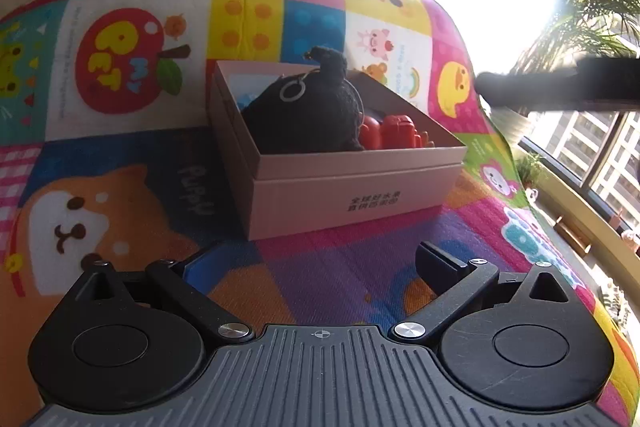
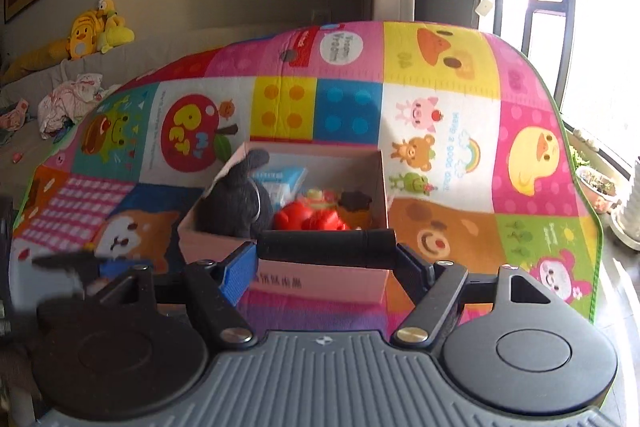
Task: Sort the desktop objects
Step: 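Lower the black plush into the pink box and open the left tool, then lower the black stick into the pink box with the right tool and release it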
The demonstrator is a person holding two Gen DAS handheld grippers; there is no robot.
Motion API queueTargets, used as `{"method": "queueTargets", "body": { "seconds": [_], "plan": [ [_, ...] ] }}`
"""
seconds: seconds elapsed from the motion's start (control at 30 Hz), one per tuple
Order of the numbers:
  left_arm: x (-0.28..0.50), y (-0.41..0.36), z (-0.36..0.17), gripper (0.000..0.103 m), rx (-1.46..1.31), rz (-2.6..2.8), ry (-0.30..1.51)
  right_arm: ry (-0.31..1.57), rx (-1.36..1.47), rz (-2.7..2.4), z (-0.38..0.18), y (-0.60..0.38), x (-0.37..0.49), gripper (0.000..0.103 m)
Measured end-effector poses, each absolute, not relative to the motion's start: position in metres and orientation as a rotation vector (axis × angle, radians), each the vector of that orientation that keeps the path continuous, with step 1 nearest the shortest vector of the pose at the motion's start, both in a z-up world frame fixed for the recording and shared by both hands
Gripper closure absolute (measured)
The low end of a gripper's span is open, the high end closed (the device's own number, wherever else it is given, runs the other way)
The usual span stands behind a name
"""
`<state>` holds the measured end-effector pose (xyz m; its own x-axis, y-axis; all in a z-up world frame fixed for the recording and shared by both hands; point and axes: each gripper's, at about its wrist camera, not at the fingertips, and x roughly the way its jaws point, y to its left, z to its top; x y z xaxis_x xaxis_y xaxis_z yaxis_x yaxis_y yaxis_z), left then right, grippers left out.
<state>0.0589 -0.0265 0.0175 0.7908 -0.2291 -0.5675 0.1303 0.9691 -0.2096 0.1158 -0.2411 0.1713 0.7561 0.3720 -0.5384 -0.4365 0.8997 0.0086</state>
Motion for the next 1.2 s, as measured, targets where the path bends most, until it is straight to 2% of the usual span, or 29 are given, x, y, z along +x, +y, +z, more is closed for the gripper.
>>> {"method": "queueTargets", "body": {
  "seconds": [0.13,0.43,0.6,0.77,0.83,0.87,0.93,1.1,1.2],
  "plan": [
    [0.051,-0.016,0.011,0.001,-0.232,-0.179,0.606,0.608,-0.105,0.411,0.187,-0.214,0.179,0.029],
    [0.048,0.007,0.004,0.000,-0.365,-0.208,0.566,0.688,-0.112,0.309,0.171,-0.168,0.278,0.028],
    [0.049,0.009,0.001,0.000,-0.387,-0.220,0.581,0.662,-0.061,0.396,0.191,-0.170,0.254,0.015],
    [0.049,0.008,0.001,0.000,-0.386,-0.220,0.584,0.714,-0.173,0.564,0.161,-0.144,0.204,0.015],
    [0.049,0.008,0.000,0.000,-0.388,-0.219,0.586,0.718,-0.267,0.561,0.142,-0.131,0.191,0.023],
    [0.049,0.009,0.000,0.000,-0.391,-0.218,0.588,0.718,-0.299,0.549,0.134,-0.128,0.190,0.035],
    [0.050,0.009,-0.001,0.000,-0.397,-0.218,0.592,0.744,-0.267,0.568,0.128,-0.129,0.197,0.046],
    [0.051,0.014,-0.002,0.000,-0.419,-0.221,0.602,0.704,-0.105,0.507,0.140,-0.146,0.239,0.048],
    [0.051,0.015,-0.002,0.000,-0.422,-0.222,0.604,0.744,0.037,0.483,0.148,-0.159,0.266,0.049]
  ]
}}
